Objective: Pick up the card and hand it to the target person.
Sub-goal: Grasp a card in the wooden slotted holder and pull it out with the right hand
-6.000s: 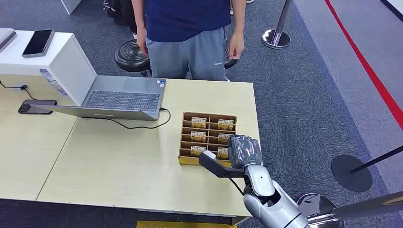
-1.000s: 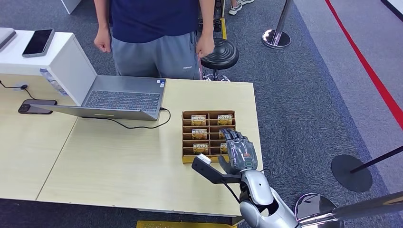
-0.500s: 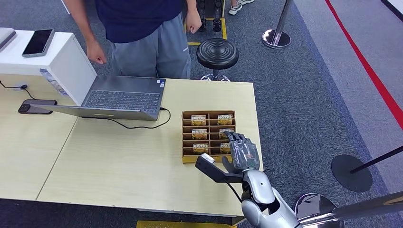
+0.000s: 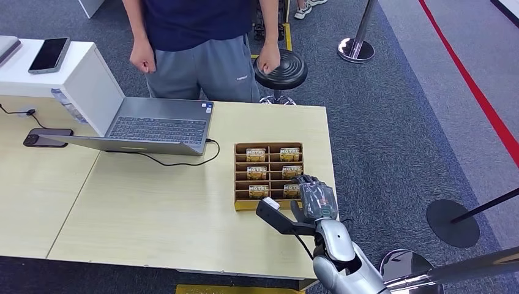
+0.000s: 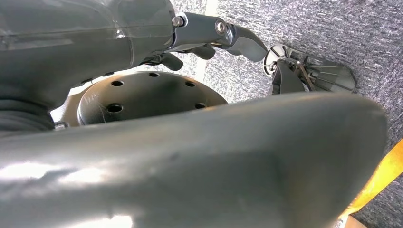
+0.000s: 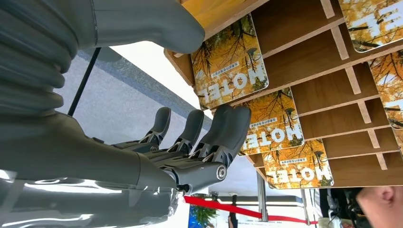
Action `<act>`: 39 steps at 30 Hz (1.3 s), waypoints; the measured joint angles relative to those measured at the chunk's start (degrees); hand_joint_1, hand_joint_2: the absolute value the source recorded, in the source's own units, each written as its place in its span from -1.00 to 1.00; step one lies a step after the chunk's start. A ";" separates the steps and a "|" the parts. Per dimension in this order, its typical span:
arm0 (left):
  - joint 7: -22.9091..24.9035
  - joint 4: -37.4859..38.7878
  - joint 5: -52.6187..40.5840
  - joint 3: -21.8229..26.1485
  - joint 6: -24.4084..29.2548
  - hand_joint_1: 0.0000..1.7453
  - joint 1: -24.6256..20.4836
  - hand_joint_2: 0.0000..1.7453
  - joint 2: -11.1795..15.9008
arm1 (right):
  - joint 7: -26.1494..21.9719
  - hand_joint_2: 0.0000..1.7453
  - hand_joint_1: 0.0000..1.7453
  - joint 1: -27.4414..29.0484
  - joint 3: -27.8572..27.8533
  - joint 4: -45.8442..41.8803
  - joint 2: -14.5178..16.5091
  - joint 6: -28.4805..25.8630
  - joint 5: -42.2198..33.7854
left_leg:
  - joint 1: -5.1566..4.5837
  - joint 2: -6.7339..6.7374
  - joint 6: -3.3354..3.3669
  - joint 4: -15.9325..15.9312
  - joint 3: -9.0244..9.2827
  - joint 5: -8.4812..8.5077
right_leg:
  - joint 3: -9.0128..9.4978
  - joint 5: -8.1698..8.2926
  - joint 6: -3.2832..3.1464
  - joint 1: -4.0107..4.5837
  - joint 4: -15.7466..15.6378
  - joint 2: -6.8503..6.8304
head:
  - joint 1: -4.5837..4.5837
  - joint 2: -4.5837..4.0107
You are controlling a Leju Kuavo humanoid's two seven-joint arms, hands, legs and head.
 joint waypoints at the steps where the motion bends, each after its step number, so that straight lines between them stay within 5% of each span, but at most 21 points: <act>1: 0.01 0.00 -0.01 0.04 0.00 -1.00 0.00 -1.00 0.00 | -0.01 1.00 -0.04 -0.04 -0.03 0.10 0.08 -0.03 0.00 | 0.00 0.00 0.00 0.00 0.00 0.00 | 0.00 0.00 0.00 0.00 0.00 0.00 | 0.00 0.00; 8: 0.00 0.00 -0.08 0.29 0.00 -1.00 0.01 -1.00 0.01 | -0.16 1.00 0.52 -0.20 -0.15 0.62 0.22 -0.03 -0.09 | 0.00 0.00 0.00 0.00 0.01 0.00 | 0.01 0.00 0.00 0.00 0.00 -0.01 | 0.01 0.00; 25: 0.02 0.00 -0.86 0.34 0.01 -1.00 0.01 -1.00 0.02 | -0.44 1.00 0.57 -0.13 -0.86 1.07 0.57 -0.06 -0.50 | 0.00 0.00 0.00 0.00 0.00 0.00 | 0.00 0.00 0.00 0.00 0.00 -0.01 | -0.01 0.00; 29: -0.08 0.00 -0.90 0.34 0.01 -1.00 0.01 1.00 0.02 | -0.46 1.00 0.60 -0.13 -0.91 1.07 0.64 -0.07 -0.50 | 0.00 0.00 0.00 0.00 0.00 0.00 | 0.00 0.00 0.00 0.00 0.00 0.00 | -0.01 0.00; 39: -0.53 0.00 -1.83 0.36 -0.58 -1.00 0.01 1.00 0.04 | -0.96 1.00 0.60 -0.13 -0.94 1.09 0.68 -0.51 -0.57 | 0.00 0.00 0.00 0.00 0.00 0.00 | 0.00 0.00 0.00 0.00 0.00 0.00 | -0.01 0.00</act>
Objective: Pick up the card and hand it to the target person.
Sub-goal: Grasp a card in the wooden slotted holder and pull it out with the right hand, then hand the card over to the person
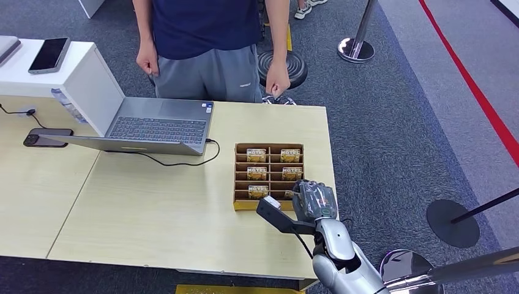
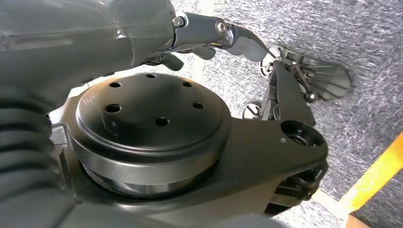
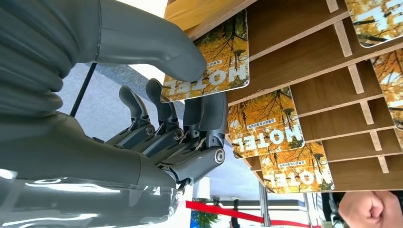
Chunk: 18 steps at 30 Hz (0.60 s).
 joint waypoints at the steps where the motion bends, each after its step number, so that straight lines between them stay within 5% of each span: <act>1: 0.10 0.00 0.07 0.01 -0.01 -1.00 0.00 1.00 0.00 | -0.21 1.00 0.60 0.00 0.00 0.00 0.01 -0.24 -0.07 | 0.00 0.00 0.00 0.00 0.00 0.00 | 0.00 0.00 0.00 0.00 0.00 0.00 | 0.00 0.00; 14: 0.45 0.02 1.10 1.32 0.60 -1.00 0.17 1.00 -0.02 | -1.04 1.00 0.60 1.30 -1.09 -10.75 -0.01 -4.70 0.51 | 0.00 0.00 0.00 0.00 0.00 0.00 | -0.02 0.00 0.00 0.00 0.00 0.01 | 0.01 0.00; 18: 0.44 0.02 1.07 1.69 0.62 -1.00 0.20 1.00 -0.04 | -4.45 1.00 0.60 1.83 -2.01 -16.57 -0.15 -7.83 -6.85 | 0.00 0.00 0.00 0.00 0.01 0.00 | -0.02 0.00 0.00 0.00 0.00 0.02 | 0.01 0.00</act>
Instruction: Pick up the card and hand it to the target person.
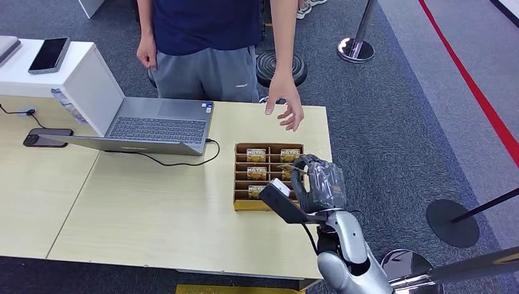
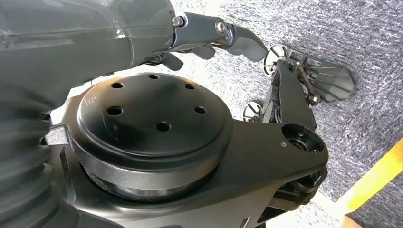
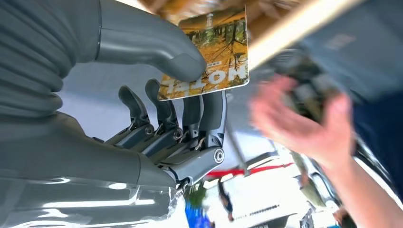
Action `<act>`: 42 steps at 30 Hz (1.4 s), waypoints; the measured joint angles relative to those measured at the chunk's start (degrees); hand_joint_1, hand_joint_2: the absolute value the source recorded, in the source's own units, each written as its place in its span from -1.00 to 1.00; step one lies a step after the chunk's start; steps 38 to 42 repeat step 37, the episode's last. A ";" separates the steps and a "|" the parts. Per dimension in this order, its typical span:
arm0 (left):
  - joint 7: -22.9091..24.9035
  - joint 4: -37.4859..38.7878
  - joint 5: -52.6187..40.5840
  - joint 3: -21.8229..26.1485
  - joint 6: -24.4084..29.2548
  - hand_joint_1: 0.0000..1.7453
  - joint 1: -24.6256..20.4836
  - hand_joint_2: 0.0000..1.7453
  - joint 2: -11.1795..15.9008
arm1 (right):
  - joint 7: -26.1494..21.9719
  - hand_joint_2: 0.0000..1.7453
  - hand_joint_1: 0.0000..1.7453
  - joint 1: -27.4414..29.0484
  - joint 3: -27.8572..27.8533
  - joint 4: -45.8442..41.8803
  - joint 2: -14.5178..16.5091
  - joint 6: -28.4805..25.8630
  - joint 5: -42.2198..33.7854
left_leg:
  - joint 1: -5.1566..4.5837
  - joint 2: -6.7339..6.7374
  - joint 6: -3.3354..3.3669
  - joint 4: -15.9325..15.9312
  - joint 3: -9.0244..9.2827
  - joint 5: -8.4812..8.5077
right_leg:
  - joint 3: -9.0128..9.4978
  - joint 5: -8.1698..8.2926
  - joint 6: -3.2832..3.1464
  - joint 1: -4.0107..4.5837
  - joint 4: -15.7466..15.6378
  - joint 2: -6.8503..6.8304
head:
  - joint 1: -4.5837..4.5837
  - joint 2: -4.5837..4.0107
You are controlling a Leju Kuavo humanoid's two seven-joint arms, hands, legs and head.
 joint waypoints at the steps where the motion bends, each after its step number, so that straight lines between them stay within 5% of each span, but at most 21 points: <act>1: 0.00 0.00 -0.03 0.10 0.00 -1.00 0.00 1.00 -0.01 | -1.33 1.00 0.60 0.15 -0.24 -1.31 -0.03 -0.99 -3.25 | 0.00 0.00 0.00 0.00 0.00 0.00 | 0.00 0.00 0.00 0.00 0.00 0.00 | -0.01 0.00; 9: 0.08 0.00 -0.15 0.75 0.23 -1.00 -0.01 1.00 -0.28 | -9.25 1.00 0.60 1.33 -1.38 -7.29 -0.14 -4.69 -18.45 | 0.00 0.00 0.00 0.00 0.00 0.00 | 0.00 0.00 0.00 0.00 0.00 0.02 | 0.00 0.00; 27: 0.19 0.00 -0.45 1.10 0.39 -1.00 -0.03 1.00 -0.50 | -9.92 1.00 0.60 2.24 -1.96 -9.85 -0.16 -5.06 -19.36 | 0.00 0.00 0.00 0.00 0.00 0.00 | 0.00 0.00 0.00 0.00 0.00 0.02 | -0.01 0.00; 30: 0.01 0.00 -0.90 1.10 0.39 -1.00 -0.03 1.00 -0.54 | -9.72 1.00 0.18 2.34 -1.97 -9.87 -0.16 -5.06 -19.41 | 0.00 0.00 0.00 0.00 -0.01 0.00 | 0.00 0.00 0.00 0.00 0.00 0.02 | -0.01 0.00; 31: 0.07 0.00 -1.11 1.10 0.39 -1.00 -0.03 1.00 -0.56 | -9.62 1.00 -0.16 2.38 -1.97 -9.87 -0.17 -5.05 -19.42 | 0.00 0.00 0.00 0.00 -0.01 0.00 | 0.00 0.00 0.00 0.00 0.00 0.02 | -0.01 0.00; 34: 0.57 0.00 -1.65 1.10 0.39 -1.00 -0.04 -0.50 -0.59 | -9.42 1.00 -0.94 2.47 -1.97 -9.90 -0.20 -5.04 -19.47 | 0.00 0.00 0.00 0.00 -0.01 0.00 | 0.00 0.00 0.00 0.00 0.00 0.02 | -0.01 0.00; 35: 0.69 0.00 -1.82 1.10 0.39 -1.00 -0.03 -1.00 -0.59 | -9.40 1.00 -1.00 2.48 -1.97 -9.93 -0.22 -5.03 -19.51 | 0.00 0.00 0.00 0.00 -0.01 0.00 | 0.00 0.00 0.00 0.00 0.00 0.02 | -0.01 0.00; 42: 0.70 0.00 -2.01 1.10 0.39 -1.00 -0.03 -1.00 -0.59 | -9.36 1.00 -1.00 2.48 -1.97 -10.04 -0.26 -4.99 -19.59 | 0.00 0.00 0.00 0.00 -0.01 0.00 | 0.00 0.00 0.00 0.00 0.00 0.02 | -0.01 0.00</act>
